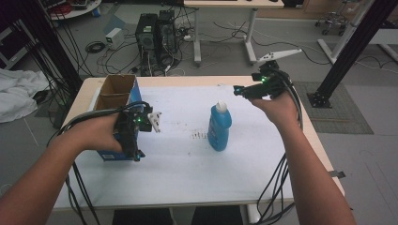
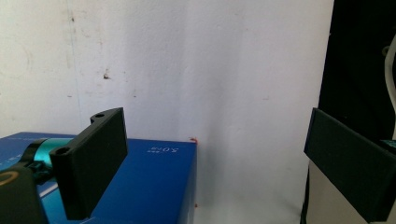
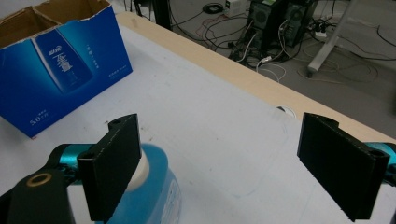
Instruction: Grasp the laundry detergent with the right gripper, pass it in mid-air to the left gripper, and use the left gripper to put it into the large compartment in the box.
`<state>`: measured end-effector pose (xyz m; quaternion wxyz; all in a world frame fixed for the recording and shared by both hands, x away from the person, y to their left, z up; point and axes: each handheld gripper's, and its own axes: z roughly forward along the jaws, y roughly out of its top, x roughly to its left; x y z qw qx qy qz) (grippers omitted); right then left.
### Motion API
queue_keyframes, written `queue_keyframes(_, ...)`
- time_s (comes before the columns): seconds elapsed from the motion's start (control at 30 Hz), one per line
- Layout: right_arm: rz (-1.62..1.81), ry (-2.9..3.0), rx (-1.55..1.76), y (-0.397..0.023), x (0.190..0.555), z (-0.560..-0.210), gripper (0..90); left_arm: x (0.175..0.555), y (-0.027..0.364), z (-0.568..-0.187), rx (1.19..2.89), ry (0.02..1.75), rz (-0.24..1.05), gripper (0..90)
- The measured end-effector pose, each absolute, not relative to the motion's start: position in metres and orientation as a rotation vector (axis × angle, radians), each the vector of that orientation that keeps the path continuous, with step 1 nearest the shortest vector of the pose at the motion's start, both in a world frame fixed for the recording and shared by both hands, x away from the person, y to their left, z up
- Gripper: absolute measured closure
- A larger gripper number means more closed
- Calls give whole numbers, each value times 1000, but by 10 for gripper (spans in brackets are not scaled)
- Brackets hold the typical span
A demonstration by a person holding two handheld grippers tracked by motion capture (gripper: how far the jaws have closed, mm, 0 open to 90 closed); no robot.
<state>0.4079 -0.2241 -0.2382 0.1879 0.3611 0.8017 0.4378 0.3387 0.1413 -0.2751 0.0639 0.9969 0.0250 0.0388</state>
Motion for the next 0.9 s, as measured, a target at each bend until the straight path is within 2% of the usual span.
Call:
queue_keyframes(0.33, 1255, 2236, 1019, -245, 380, -250, 127, 335, 137, -273, 3007, 52, 129, 61)
queue_keyframes(0.57, 1264, 2259, 1020, -253, 348, -283, 127, 334, 137, -275, 3007, 46, 125, 61)
queue_keyframes(0.9, 1255, 2295, 1049, -245, 326, -337, 127, 334, 137, -275, 2999, 44, 127, 61)
